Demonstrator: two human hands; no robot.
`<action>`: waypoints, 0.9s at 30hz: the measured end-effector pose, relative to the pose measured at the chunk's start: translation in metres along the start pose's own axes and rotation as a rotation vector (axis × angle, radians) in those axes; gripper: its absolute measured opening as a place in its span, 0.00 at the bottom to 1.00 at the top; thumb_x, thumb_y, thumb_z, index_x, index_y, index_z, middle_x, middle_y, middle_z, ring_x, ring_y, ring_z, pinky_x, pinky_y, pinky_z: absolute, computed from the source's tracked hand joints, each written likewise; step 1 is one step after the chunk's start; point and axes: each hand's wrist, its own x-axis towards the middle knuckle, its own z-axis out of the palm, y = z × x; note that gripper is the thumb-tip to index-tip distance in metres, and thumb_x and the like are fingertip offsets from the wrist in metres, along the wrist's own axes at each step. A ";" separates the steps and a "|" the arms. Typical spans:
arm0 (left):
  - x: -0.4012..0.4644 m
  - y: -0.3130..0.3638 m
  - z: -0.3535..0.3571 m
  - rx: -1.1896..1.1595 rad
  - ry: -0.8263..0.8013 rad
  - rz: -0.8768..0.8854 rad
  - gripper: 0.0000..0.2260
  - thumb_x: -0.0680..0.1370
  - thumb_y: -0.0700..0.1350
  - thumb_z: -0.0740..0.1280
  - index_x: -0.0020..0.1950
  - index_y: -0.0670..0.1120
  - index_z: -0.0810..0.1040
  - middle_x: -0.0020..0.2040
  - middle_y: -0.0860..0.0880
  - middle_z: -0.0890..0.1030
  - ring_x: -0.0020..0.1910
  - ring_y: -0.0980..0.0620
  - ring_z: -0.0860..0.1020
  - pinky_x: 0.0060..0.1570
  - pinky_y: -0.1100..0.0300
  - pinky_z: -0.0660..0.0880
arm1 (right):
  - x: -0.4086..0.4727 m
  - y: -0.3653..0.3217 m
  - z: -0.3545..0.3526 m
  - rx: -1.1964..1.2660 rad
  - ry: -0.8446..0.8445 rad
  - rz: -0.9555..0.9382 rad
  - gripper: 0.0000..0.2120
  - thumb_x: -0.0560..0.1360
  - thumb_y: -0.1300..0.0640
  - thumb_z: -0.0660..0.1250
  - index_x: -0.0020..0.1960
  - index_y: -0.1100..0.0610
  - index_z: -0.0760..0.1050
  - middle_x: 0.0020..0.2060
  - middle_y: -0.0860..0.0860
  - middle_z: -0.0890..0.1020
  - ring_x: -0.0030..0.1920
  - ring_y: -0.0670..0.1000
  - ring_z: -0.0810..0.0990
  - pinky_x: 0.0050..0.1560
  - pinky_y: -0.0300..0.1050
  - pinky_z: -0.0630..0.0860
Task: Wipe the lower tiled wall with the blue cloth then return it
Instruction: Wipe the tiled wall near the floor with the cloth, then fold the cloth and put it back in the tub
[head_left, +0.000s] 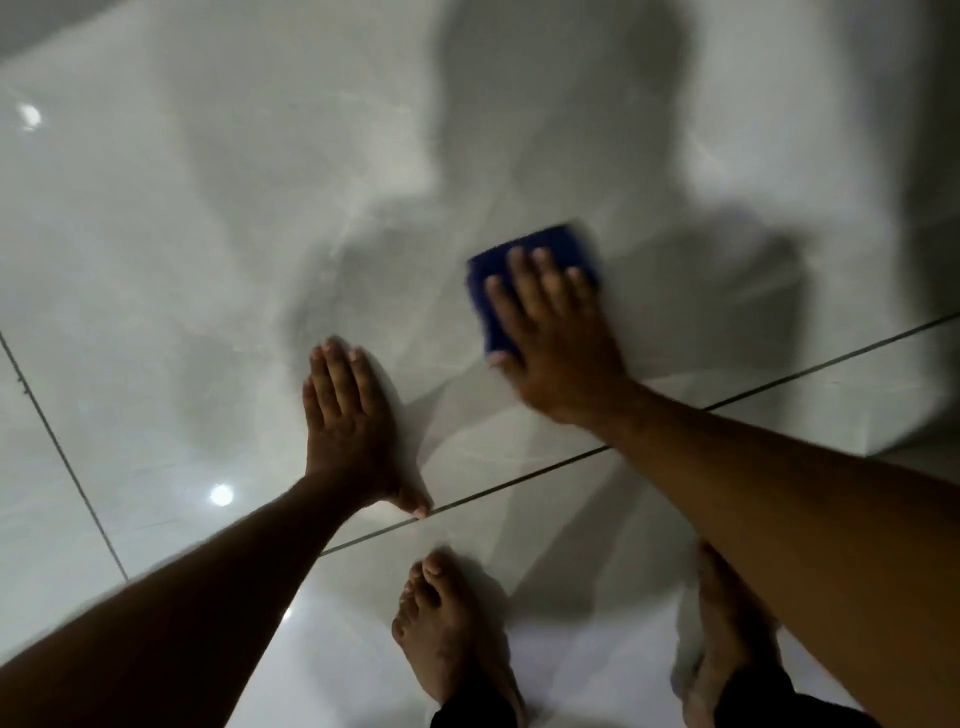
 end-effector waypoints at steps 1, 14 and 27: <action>-0.001 0.003 -0.003 0.009 -0.012 -0.016 0.86 0.35 0.78 0.70 0.71 0.33 0.25 0.71 0.30 0.25 0.71 0.31 0.25 0.73 0.37 0.34 | -0.012 0.018 -0.004 -0.005 -0.012 0.175 0.37 0.77 0.39 0.58 0.79 0.55 0.52 0.78 0.62 0.56 0.78 0.65 0.54 0.75 0.64 0.49; -0.062 0.079 -0.017 -0.146 0.035 -0.067 0.62 0.63 0.60 0.79 0.77 0.35 0.40 0.76 0.36 0.61 0.74 0.37 0.61 0.75 0.41 0.53 | -0.096 -0.037 -0.059 0.320 -0.374 0.299 0.28 0.79 0.51 0.62 0.76 0.57 0.61 0.75 0.59 0.64 0.74 0.62 0.62 0.70 0.60 0.63; -0.152 0.096 -0.113 -0.872 -0.058 -0.194 0.54 0.66 0.72 0.67 0.77 0.38 0.51 0.75 0.36 0.65 0.71 0.39 0.67 0.65 0.46 0.70 | -0.085 -0.074 -0.195 0.521 -0.405 0.455 0.22 0.68 0.51 0.77 0.56 0.60 0.75 0.53 0.58 0.78 0.51 0.58 0.79 0.44 0.47 0.74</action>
